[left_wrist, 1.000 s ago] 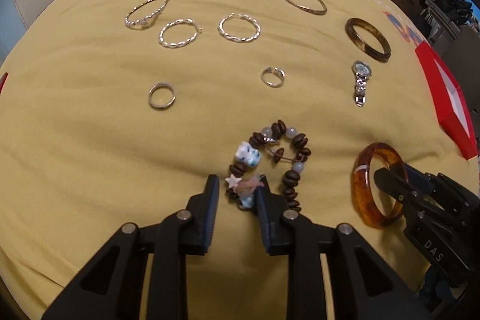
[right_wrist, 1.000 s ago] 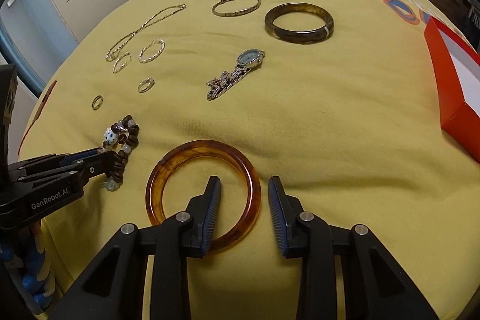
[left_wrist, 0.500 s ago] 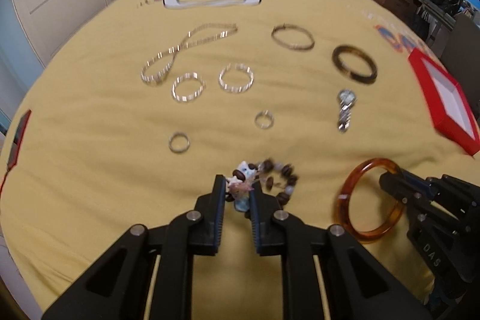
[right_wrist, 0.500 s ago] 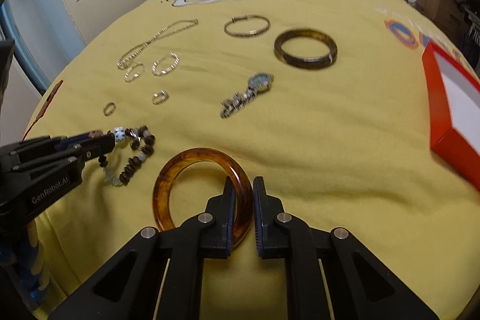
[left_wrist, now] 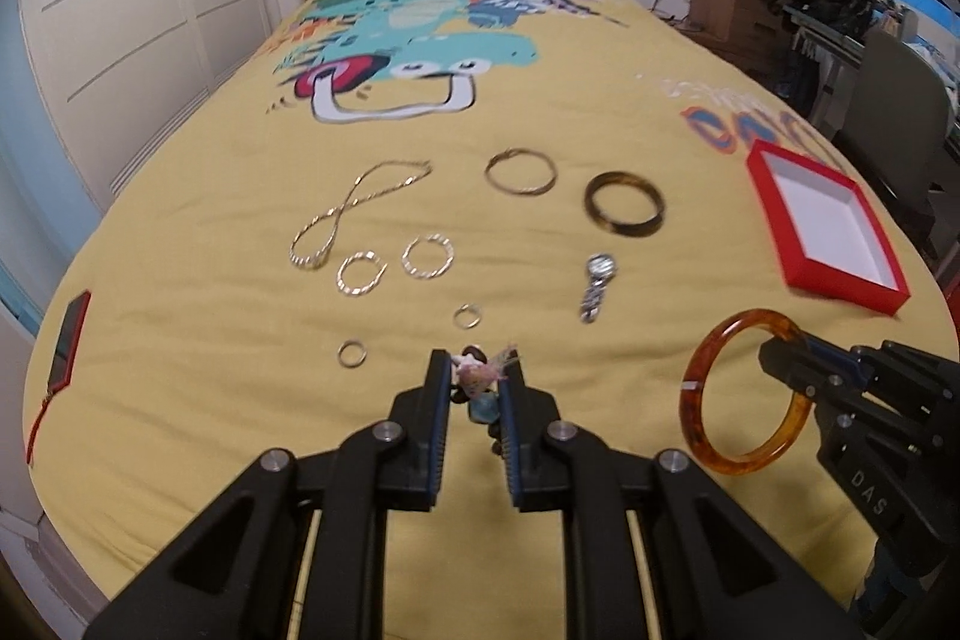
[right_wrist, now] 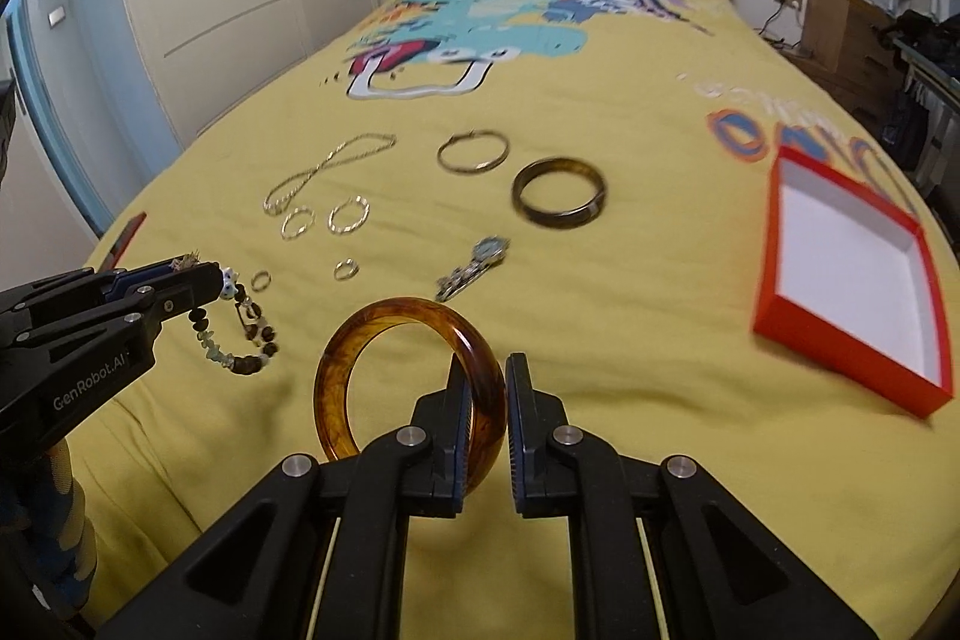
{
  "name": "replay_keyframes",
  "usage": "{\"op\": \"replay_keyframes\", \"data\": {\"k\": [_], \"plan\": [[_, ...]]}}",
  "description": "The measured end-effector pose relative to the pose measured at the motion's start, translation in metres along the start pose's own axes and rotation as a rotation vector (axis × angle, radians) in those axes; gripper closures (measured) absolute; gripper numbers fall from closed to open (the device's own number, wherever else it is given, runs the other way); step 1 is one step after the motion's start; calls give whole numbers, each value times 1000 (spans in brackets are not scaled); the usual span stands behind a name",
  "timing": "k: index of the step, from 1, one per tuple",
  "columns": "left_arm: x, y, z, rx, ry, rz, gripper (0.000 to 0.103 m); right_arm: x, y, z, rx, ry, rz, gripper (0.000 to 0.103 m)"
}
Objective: Organize jewelry
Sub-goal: 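Carry both items into the red box and open both tools to release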
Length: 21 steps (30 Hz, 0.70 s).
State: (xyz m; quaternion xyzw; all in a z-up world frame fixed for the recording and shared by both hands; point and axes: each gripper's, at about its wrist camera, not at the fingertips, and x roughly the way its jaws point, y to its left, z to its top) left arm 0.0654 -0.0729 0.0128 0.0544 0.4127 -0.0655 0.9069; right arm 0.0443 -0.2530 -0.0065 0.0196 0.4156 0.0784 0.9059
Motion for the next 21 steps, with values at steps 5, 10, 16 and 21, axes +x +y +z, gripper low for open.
{"op": "replay_keyframes", "data": {"k": [5, 10, 16, 21], "plan": [[-13, -26, 11, 46, -26, -26, 89, -23, -29, 0, 40, -37, -31, 92], [-16, -66, 30, 101, -42, -82, 89, -43, -70, 4, 82, -67, -85, 92], [-5, -127, 60, 167, -39, -185, 89, -65, -134, 15, 140, -108, -176, 92], [19, -187, 90, 212, -10, -291, 89, -66, -199, 19, 215, -117, -261, 92]]}}
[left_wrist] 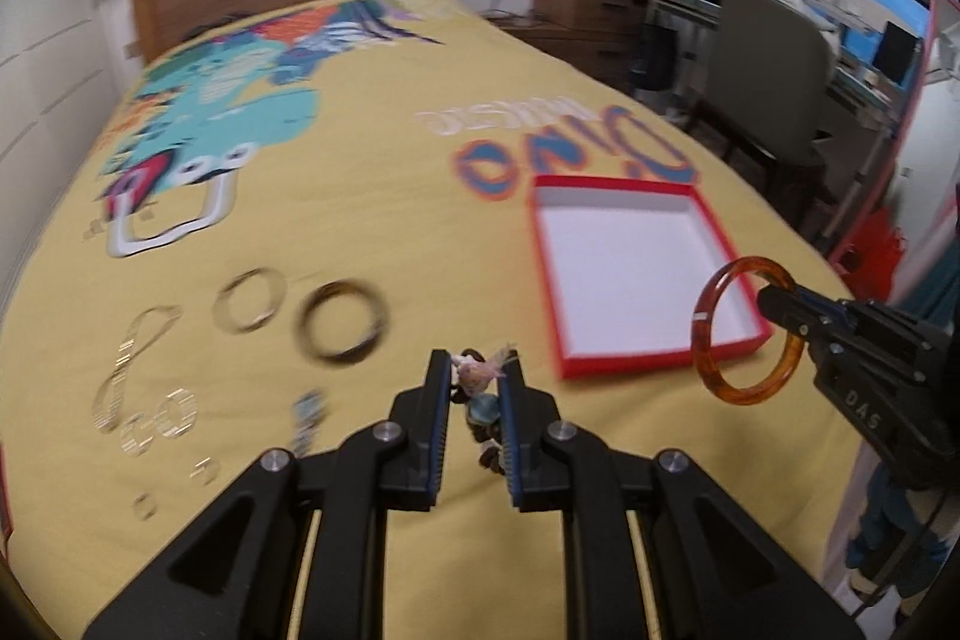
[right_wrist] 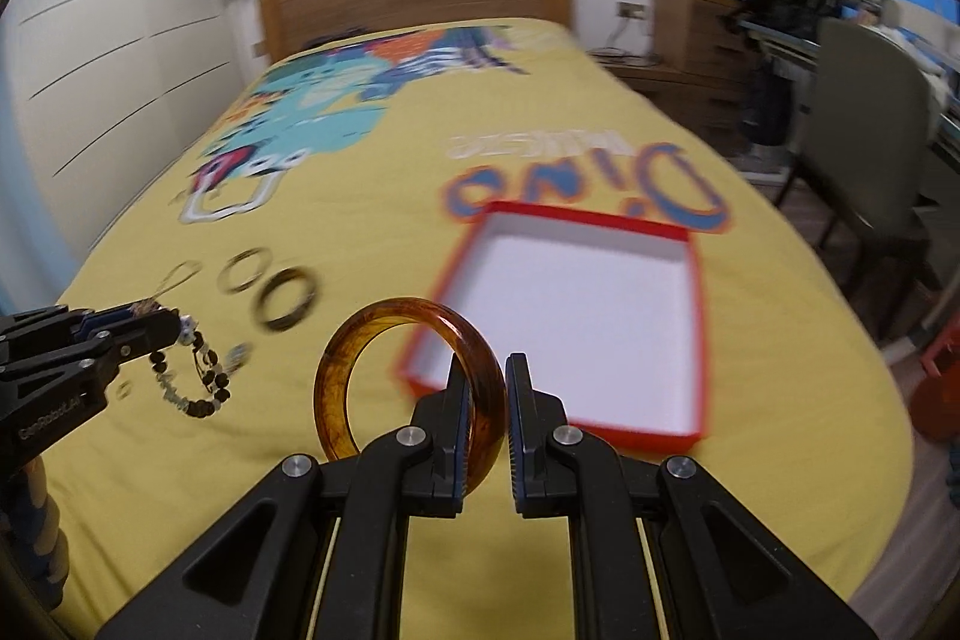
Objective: Organize jewelry
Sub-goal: 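Carry both items into the red box and open both tools to release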
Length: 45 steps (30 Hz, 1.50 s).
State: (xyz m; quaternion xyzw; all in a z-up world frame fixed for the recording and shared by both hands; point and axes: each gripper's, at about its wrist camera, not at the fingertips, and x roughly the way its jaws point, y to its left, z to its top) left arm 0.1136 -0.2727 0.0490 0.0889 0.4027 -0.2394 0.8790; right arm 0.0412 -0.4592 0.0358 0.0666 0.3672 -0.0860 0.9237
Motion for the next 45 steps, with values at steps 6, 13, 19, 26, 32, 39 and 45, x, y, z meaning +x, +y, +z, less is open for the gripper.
{"op": "replay_keyframes", "data": {"k": [6, 13, 19, 26, 32, 39, 45], "plan": [[61, -45, 38, 38, 41, -65, 89, 32, -52, 10, 45, 25, -79, 92], [124, -74, 54, 37, 112, -131, 89, 76, -79, 14, 23, 86, -113, 92], [165, -86, 33, 78, 191, -146, 89, 104, -80, 0, -16, 156, -102, 92], [193, -76, 14, 57, 261, -113, 88, 124, -72, -16, -59, 217, -81, 92], [192, -66, 11, -31, 289, -12, 87, 130, -67, -20, -108, 241, -77, 93], [174, -46, -8, -184, 338, 78, 87, 137, -53, -16, -168, 256, -14, 92], [158, -17, -18, -270, 336, 155, 87, 141, -21, -15, -240, 271, 65, 92]]}}
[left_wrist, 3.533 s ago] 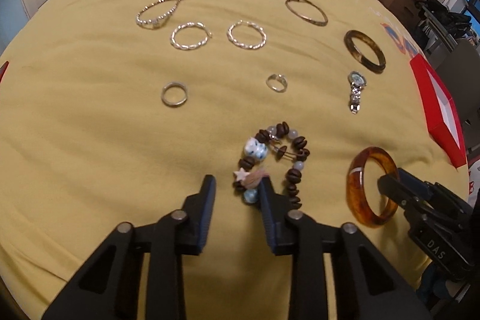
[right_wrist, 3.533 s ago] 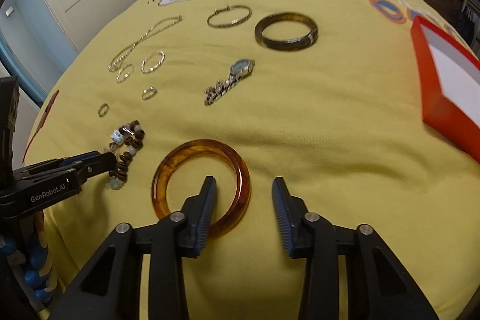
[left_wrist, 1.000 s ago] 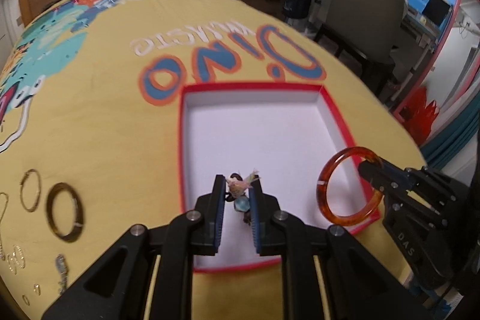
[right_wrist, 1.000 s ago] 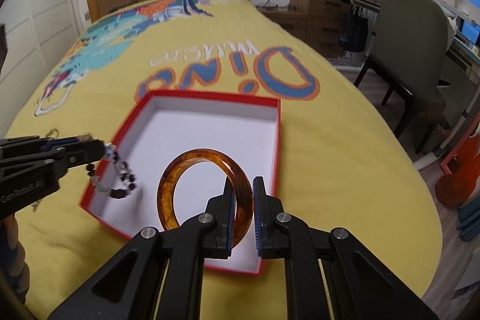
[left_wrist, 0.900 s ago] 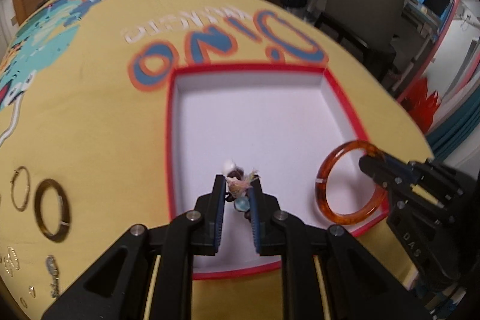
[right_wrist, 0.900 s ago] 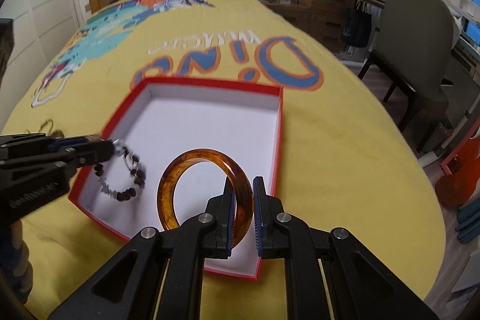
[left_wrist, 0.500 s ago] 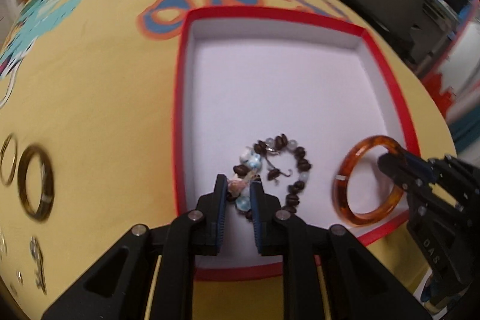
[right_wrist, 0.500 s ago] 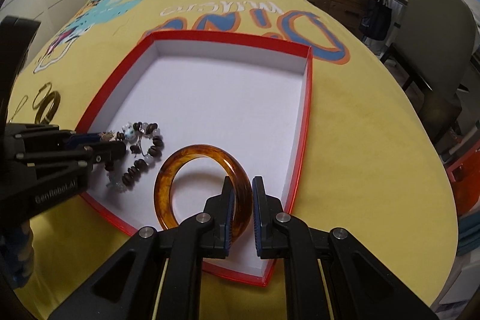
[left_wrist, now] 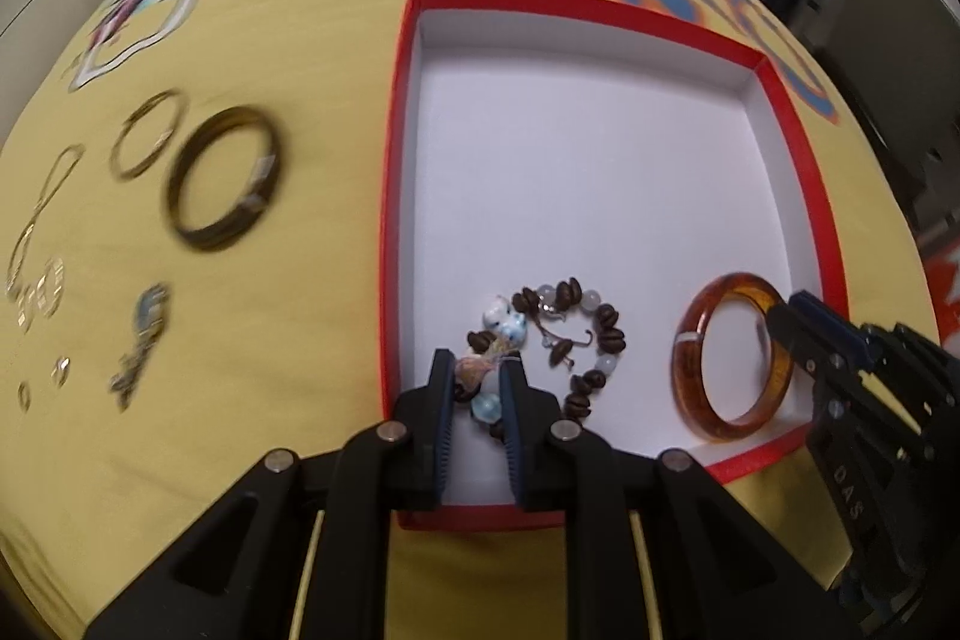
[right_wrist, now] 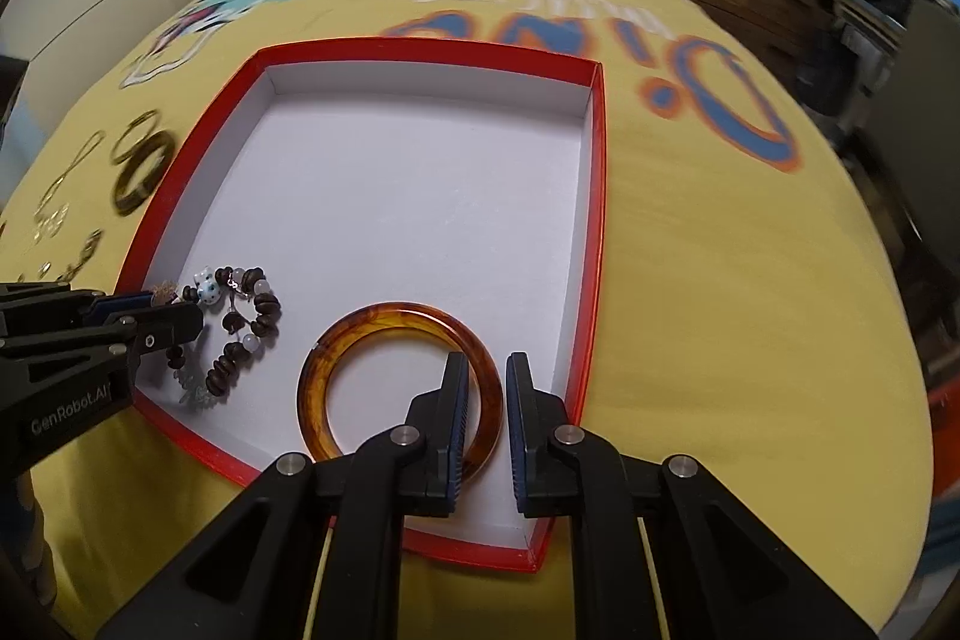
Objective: Organize jewelry
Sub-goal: 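Carry both items into the red box and open both tools to release, then withdraw both tools from the box back over the jewelry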
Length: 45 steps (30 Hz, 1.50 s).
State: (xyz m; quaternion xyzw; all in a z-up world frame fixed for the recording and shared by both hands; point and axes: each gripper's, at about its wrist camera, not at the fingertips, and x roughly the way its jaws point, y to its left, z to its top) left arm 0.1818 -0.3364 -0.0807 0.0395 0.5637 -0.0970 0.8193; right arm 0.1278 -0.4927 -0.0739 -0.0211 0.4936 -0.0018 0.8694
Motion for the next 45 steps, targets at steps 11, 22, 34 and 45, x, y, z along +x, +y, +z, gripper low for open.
{"op": "replay_keyframes", "data": {"k": [11, 22, 34, 45], "plan": [[-22, 19, 4, -21, -51, -144, 87, -24, 17, 5, -1, -33, 0, 52], [-102, 56, -14, -7, -222, -150, 86, -98, 0, 10, 81, -123, -95, 45], [-169, 181, -65, -43, -277, 13, 86, -165, 89, 3, 86, -235, 33, 45], [-210, 322, -121, -161, -343, 180, 71, -197, 171, 8, 62, -295, 102, 46]]}}
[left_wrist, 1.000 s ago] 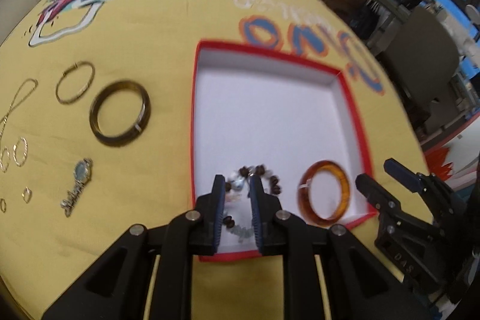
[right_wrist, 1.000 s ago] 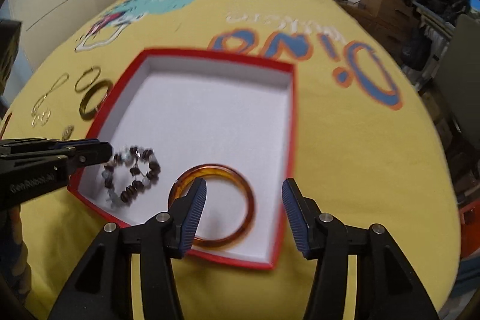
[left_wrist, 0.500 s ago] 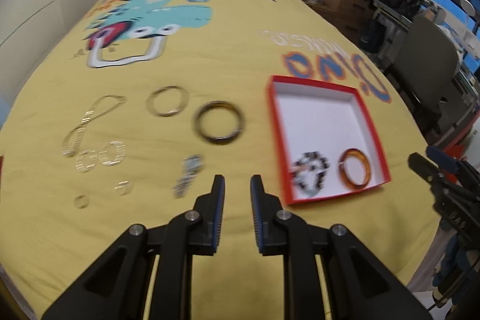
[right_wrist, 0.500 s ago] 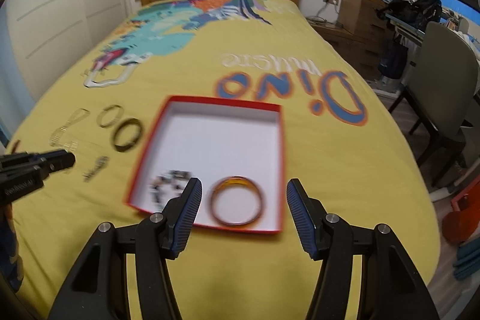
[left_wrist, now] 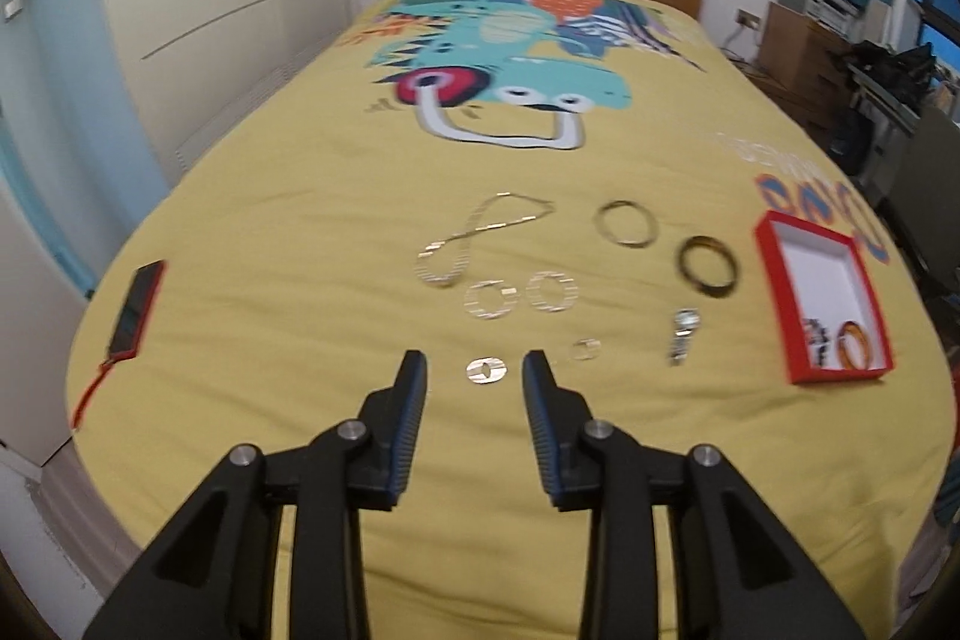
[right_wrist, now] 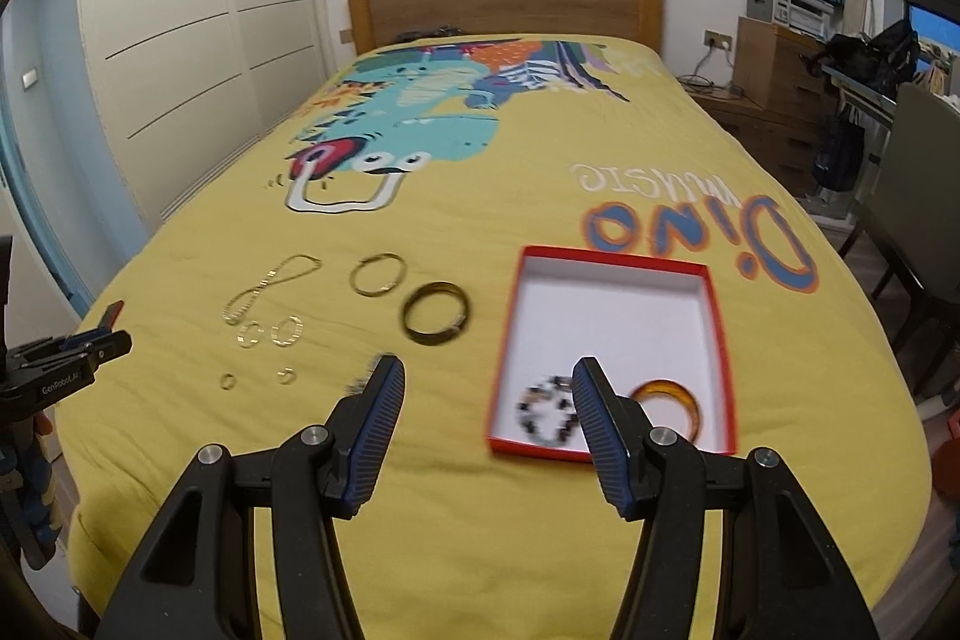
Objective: Organize jewelry
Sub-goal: 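Withdraw both tools from the box back over the jewelry, then grasp the small silver ring with the left tool while the right tool grasps the wristwatch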
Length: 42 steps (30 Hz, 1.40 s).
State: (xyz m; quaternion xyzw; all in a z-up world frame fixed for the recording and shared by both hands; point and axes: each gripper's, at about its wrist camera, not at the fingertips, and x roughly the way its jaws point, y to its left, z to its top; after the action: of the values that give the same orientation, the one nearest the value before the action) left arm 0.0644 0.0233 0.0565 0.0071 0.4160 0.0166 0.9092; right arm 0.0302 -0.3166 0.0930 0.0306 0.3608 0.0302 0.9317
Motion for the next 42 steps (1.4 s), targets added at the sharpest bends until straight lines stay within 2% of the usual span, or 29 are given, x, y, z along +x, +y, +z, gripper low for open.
{"op": "replay_keyframes", "data": {"k": [5, 11, 23, 29, 42], "plan": [[20, 32, -17, -54, 44, 34, 71, 20, 24, -9, -18, 35, 19, 47], [52, 51, -32, -105, 107, 24, 71, 51, 36, -17, -22, 92, 43, 49], [103, 53, -33, -132, 169, -20, 71, 113, 49, -24, -31, 177, 77, 54], [119, 43, -35, -111, 184, -89, 71, 142, 57, -30, -17, 218, 112, 54], [154, 16, -30, -70, 221, -178, 71, 190, 65, -36, 21, 272, 140, 55]]}}
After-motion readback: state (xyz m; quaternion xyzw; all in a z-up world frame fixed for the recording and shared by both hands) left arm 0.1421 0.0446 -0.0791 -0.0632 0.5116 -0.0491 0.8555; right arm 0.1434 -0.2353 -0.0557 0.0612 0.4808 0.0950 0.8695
